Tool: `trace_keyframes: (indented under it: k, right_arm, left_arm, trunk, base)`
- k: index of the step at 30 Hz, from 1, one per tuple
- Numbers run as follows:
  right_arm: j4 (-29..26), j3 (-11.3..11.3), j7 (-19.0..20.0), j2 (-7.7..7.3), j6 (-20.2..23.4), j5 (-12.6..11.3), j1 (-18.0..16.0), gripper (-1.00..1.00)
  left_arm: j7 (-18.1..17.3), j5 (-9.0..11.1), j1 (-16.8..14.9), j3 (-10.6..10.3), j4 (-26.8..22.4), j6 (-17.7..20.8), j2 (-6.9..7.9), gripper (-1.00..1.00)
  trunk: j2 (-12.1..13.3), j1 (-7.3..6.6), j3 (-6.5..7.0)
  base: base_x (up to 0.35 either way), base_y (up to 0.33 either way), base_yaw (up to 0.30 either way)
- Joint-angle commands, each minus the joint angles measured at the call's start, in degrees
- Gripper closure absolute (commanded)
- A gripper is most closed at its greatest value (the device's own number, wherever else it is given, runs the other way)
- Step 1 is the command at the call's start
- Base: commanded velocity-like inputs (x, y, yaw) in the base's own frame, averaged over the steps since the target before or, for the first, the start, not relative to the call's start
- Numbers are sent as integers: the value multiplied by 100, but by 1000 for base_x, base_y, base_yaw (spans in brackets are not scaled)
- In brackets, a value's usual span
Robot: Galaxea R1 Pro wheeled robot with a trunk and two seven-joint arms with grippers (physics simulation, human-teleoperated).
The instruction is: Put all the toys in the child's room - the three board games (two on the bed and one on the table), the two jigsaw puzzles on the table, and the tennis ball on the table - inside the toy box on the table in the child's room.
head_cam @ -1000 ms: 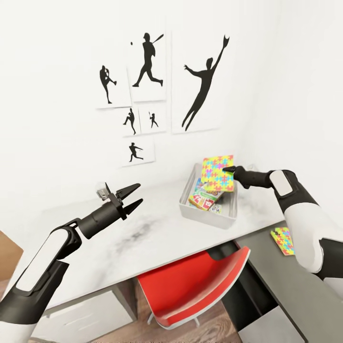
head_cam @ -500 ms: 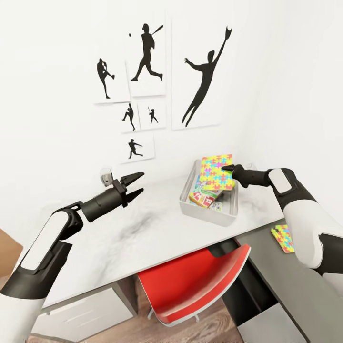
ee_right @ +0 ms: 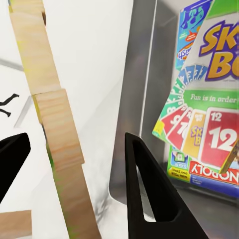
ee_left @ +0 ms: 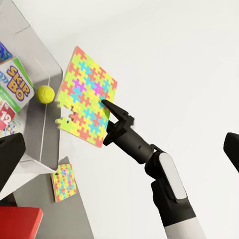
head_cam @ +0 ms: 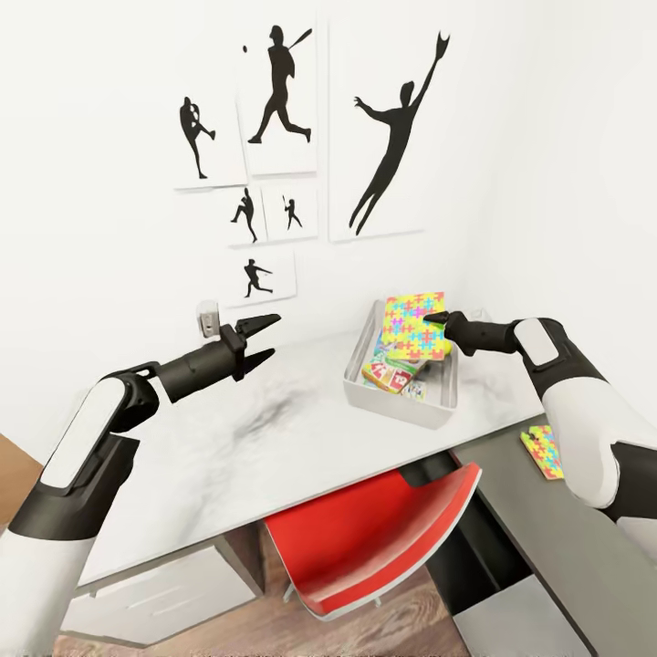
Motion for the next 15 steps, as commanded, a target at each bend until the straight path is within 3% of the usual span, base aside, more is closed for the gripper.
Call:
trace_keyframes:
  k: [1, 15]
  right_arm:
    - [2, -37, 34, 4, 30, 53, -23, 100]
    - [8, -49, 15, 5, 38, 53, -160, 100]
  left_arm:
    - [94, 86, -34, -2, -4, 3, 0, -100]
    - [277, 167, -129, 9, -73, 16, -13, -100]
  trunk:
    - [-12, 3, -21]
    - [-12, 3, -153]
  base:
    - [0, 0, 0]
    - [0, 0, 0]
